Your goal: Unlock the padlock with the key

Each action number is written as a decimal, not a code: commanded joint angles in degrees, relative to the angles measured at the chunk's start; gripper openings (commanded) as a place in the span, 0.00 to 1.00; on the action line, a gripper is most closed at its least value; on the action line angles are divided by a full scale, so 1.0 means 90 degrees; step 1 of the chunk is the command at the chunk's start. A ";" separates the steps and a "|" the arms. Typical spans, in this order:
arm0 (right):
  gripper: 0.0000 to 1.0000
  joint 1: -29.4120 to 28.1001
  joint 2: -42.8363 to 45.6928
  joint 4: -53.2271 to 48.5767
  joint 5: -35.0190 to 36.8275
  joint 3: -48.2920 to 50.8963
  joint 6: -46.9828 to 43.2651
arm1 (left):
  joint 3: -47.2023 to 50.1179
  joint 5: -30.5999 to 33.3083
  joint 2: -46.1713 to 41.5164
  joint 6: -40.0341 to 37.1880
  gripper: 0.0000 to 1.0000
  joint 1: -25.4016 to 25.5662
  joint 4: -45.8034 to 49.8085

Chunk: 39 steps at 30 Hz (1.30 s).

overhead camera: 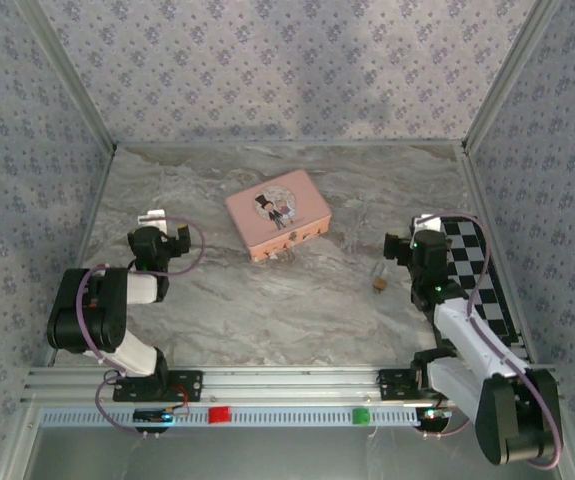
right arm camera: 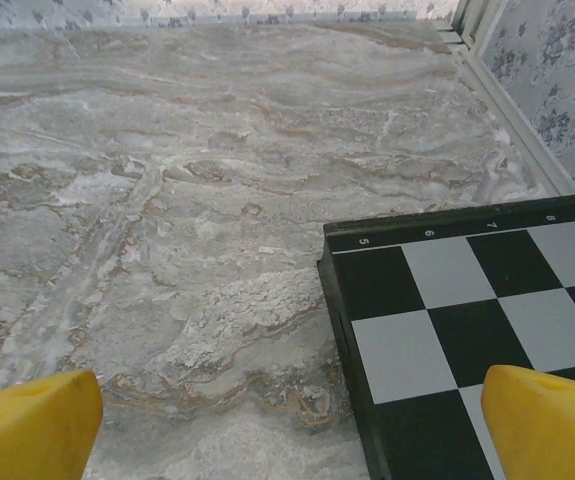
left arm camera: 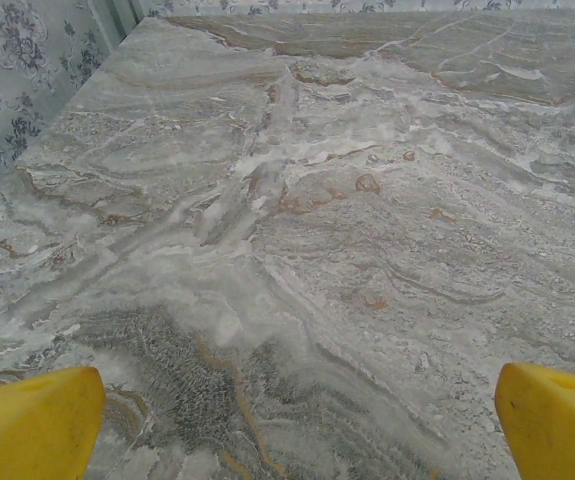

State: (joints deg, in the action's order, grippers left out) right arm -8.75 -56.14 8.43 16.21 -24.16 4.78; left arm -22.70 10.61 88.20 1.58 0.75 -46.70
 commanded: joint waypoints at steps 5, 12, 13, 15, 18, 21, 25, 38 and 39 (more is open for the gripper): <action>0.99 0.0051 -0.0982 0.1733 0.0254 -0.0003 -0.0706 | -0.0056 -0.0122 -0.0034 0.0091 1.00 -0.0025 -0.0104; 0.99 0.0185 -0.1774 0.3258 -0.0591 0.0350 -0.1413 | -0.0056 -0.0134 -0.0032 0.0097 1.00 -0.0034 -0.0104; 0.99 0.0191 -0.1832 0.3370 -0.0673 0.0379 -0.1481 | -0.0056 -0.0134 -0.0027 0.0095 1.00 -0.0034 -0.0104; 0.99 0.0230 -0.1931 0.3646 -0.0862 0.0486 -0.1597 | -0.0057 -0.0134 -0.0035 0.0097 1.00 -0.0027 -0.0104; 0.99 0.0351 -0.2105 0.3824 -0.1027 0.0542 -0.1525 | -0.0056 -0.0134 -0.0029 0.0092 1.00 -0.0034 -0.0104; 0.99 0.0462 -0.2274 0.4158 -0.1143 0.0692 -0.1417 | -0.0056 -0.0129 -0.0035 0.0092 1.00 -0.0026 -0.0104; 0.99 0.0491 -0.2558 0.4315 -0.1218 0.0687 -0.1414 | -0.0055 -0.0134 -0.0030 0.0097 1.00 -0.0027 -0.0104; 0.99 0.1026 -0.3430 0.4491 -0.1653 0.0360 -0.0928 | -0.0056 -0.0128 -0.0035 0.0091 1.00 -0.0033 -0.0109; 0.99 0.1022 -0.3413 0.4444 -0.1589 0.0350 -0.0914 | -0.0046 -0.0133 -0.0035 0.0092 1.00 -0.0027 -0.0104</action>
State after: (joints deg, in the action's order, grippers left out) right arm -0.08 -86.76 48.25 2.72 -19.22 -5.28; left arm -22.70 10.22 88.20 1.58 0.75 -46.70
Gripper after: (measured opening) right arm 0.990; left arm 0.998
